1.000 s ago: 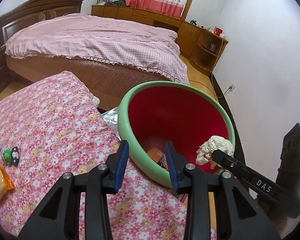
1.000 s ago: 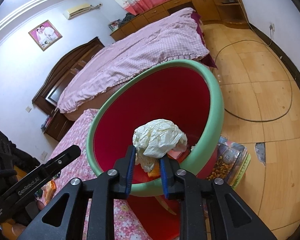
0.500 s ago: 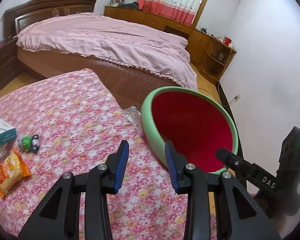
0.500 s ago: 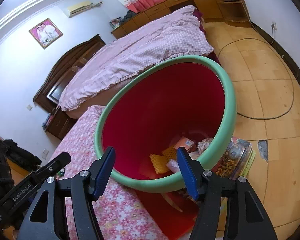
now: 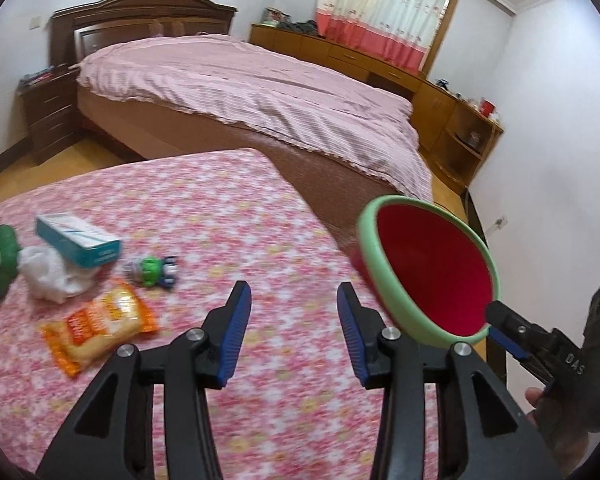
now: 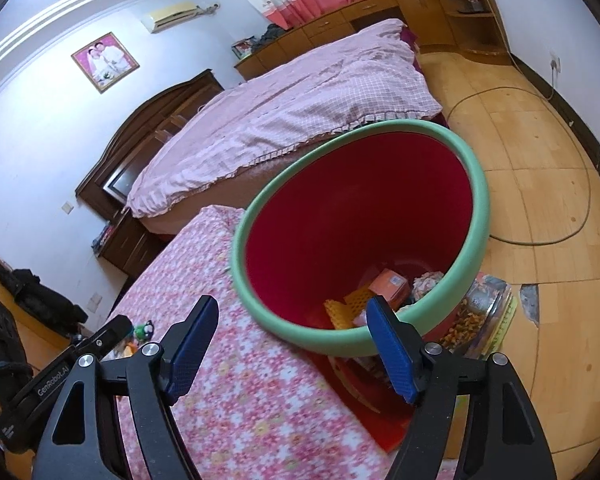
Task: Collect trash
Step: 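Move both tools back to the table, then grasp the white cloth with the left tool, then grasp the teal MeteoSpasmyl box with the right tool while the left tool holds the cloth, then carry the white cloth and teal box over the red bucket with both tools, then open the left tool over the bucket while the right tool releases the box, then move both tools back to the bed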
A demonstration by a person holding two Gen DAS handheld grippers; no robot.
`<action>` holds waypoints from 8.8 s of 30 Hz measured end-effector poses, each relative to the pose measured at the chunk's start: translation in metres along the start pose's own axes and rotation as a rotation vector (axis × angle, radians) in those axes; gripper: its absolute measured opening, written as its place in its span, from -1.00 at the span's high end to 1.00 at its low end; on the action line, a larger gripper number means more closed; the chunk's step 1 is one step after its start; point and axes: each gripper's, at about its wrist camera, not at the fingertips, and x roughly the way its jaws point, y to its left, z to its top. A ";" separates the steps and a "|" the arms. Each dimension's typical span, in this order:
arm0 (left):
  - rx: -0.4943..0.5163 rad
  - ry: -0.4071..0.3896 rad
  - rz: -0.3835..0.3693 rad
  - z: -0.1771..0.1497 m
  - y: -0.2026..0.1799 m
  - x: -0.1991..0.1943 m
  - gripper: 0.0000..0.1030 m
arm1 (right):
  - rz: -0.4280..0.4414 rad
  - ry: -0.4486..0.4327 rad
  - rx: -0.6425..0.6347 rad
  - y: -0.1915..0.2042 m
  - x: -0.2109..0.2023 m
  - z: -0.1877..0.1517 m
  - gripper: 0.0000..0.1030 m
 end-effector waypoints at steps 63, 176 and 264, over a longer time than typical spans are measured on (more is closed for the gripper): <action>-0.244 -0.082 0.304 -0.012 0.189 -0.055 0.48 | 0.039 0.138 -0.271 0.115 0.052 -0.041 -0.53; -0.023 -0.062 0.028 -0.009 0.037 -0.028 0.48 | -0.216 0.044 -0.203 0.001 0.006 -0.002 -0.31; 0.046 0.057 0.202 0.001 0.094 0.007 -0.03 | -0.074 0.087 -0.220 0.052 0.017 -0.025 -0.38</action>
